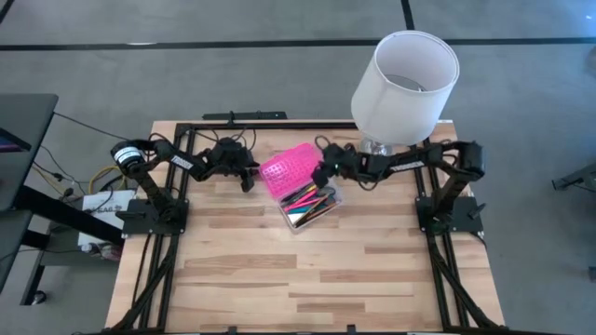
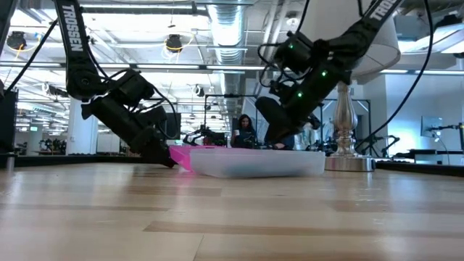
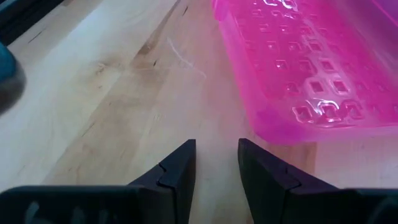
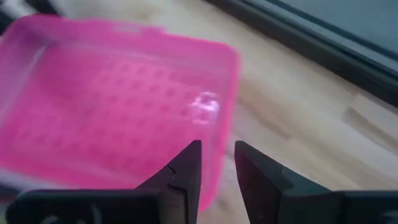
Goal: Pick & place school supplies into a supply box
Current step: Close the pink supply box
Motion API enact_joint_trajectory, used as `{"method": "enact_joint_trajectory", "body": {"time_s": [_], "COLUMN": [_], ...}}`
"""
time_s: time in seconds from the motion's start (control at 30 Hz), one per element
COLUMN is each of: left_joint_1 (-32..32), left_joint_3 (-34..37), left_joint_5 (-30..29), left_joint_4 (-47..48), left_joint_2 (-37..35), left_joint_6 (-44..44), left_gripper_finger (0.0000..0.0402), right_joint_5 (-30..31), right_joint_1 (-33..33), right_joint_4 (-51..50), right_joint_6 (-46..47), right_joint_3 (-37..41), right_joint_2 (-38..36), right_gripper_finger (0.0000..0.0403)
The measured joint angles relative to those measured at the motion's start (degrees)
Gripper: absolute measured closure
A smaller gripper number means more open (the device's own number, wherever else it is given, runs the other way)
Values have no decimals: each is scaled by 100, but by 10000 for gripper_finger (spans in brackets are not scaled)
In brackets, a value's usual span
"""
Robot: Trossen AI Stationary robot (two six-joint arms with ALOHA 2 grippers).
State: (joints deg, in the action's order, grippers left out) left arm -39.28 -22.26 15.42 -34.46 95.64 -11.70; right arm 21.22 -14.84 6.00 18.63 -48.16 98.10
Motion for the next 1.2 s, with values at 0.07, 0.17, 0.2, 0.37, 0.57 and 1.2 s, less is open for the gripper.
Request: {"method": "enact_joint_trajectory", "body": {"time_s": [0.07,0.17,0.2,0.37,0.57,1.2], "left_joint_1": [40,103,123,249,400,912], "left_joint_3": [-1,-2,-2,-2,-2,-9], "left_joint_5": [0,7,11,20,17,-5], "left_joint_4": [12,15,17,28,35,311], "left_joint_2": [0,0,0,0,0,-10], "left_joint_6": [36,127,161,301,441,411], "left_gripper_finger": [288,288,288,288,288,287], "right_joint_5": [-107,-159,-162,-185,-191,-323], "right_joint_1": [-210,-475,-538,-720,-714,-546], "right_joint_4": [-2,5,34,9,15,153], "right_joint_6": [96,157,192,256,212,-172], "right_joint_3": [0,2,0,0,2,-385], "right_joint_2": [0,16,49,66,66,1258], "right_gripper_finger": [312,312,312,318,340,372]}}
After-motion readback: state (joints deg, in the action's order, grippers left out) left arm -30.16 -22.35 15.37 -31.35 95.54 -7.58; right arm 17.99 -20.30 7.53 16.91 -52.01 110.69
